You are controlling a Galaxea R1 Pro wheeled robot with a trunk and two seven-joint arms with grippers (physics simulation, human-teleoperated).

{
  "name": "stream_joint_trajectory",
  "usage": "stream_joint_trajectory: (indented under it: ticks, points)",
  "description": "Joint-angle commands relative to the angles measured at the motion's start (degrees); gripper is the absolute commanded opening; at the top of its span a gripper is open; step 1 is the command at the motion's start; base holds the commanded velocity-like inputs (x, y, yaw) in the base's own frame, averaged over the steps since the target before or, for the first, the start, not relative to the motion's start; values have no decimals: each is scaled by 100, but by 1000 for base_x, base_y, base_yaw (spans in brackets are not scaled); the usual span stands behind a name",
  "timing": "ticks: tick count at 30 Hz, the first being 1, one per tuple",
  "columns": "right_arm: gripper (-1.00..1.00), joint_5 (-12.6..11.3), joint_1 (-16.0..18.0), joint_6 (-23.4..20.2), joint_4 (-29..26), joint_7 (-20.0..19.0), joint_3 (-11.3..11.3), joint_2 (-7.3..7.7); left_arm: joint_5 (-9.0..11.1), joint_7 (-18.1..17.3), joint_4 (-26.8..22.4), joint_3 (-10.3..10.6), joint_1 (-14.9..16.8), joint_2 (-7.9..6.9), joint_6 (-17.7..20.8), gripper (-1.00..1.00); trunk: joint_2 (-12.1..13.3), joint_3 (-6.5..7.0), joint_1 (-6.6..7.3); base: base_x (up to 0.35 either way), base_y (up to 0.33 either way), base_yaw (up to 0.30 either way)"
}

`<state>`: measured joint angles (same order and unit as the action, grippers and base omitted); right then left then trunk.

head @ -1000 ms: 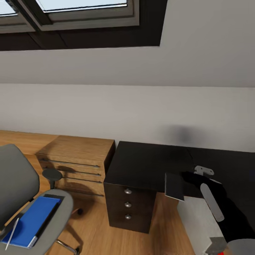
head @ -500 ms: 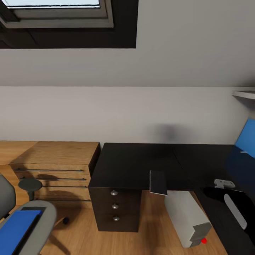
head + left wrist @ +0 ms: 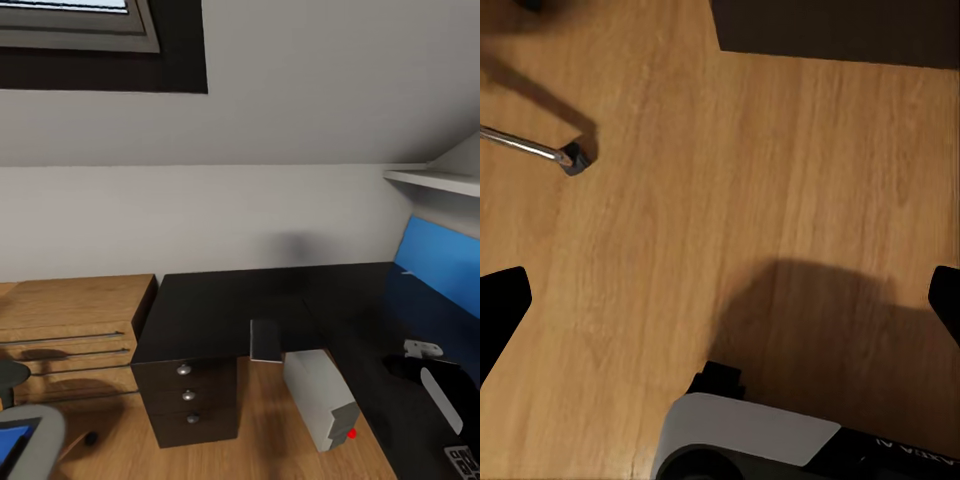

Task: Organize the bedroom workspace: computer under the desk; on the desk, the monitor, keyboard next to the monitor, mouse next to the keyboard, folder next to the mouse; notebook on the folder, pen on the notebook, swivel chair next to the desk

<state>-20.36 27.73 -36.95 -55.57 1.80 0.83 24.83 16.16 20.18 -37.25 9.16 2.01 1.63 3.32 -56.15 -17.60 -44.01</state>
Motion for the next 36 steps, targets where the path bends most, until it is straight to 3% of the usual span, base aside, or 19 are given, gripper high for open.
stream_joint_trajectory:
  ticks: [1,9,12,14,19,20,21,22,23,26,30,36]
  points:
    - [-100,-35,4,-25,-5,20,-6,-5,37,47,-12,30,2,-7,24,100,-6,-4,-1,0,-3,-284]
    - [-100,15,4,301,267,30,-45,-23,43,47,-11,25,2,-13,20,100,-6,21,-1,0,-1,-284]
    - [-100,173,4,430,363,31,-53,-44,44,47,-11,24,2,-14,20,100,-6,27,-1,0,0,-267]
    - [-100,286,4,550,409,31,-56,-78,45,47,-10,24,2,-14,20,100,-6,29,-1,0,0,-81]
    - [-100,304,4,960,419,9,-68,-78,45,47,-10,24,2,-14,20,100,-6,29,-1,0,0,-4]
    - [-100,469,4,1389,579,-26,-126,-71,45,47,-10,24,2,-14,20,100,-6,29,-1,0,0,0]
    - [-100,543,4,1443,632,-43,-144,-70,45,47,-10,24,2,-14,20,100,-6,29,-1,0,0,0]
    - [-100,836,10,1636,825,-122,-178,-70,45,47,-10,24,2,-14,20,100,-6,29,-1,0,0,0]
    - [-100,1277,36,1949,1359,-449,-205,-68,45,47,-10,24,2,-13,20,100,-6,29,-1,0,0,0]
    - [-100,1433,206,2299,2130,-910,-213,-67,45,47,-10,24,2,-9,20,100,-6,29,-1,0,0,0]
    - [-100,1493,474,2434,2780,-1062,-218,-66,43,47,-10,31,2,-6,20,100,-6,29,-1,0,0,0]
    - [-100,1648,599,2463,3039,-1093,-223,-66,36,56,-10,41,2,3,12,100,-6,29,-1,0,0,0]
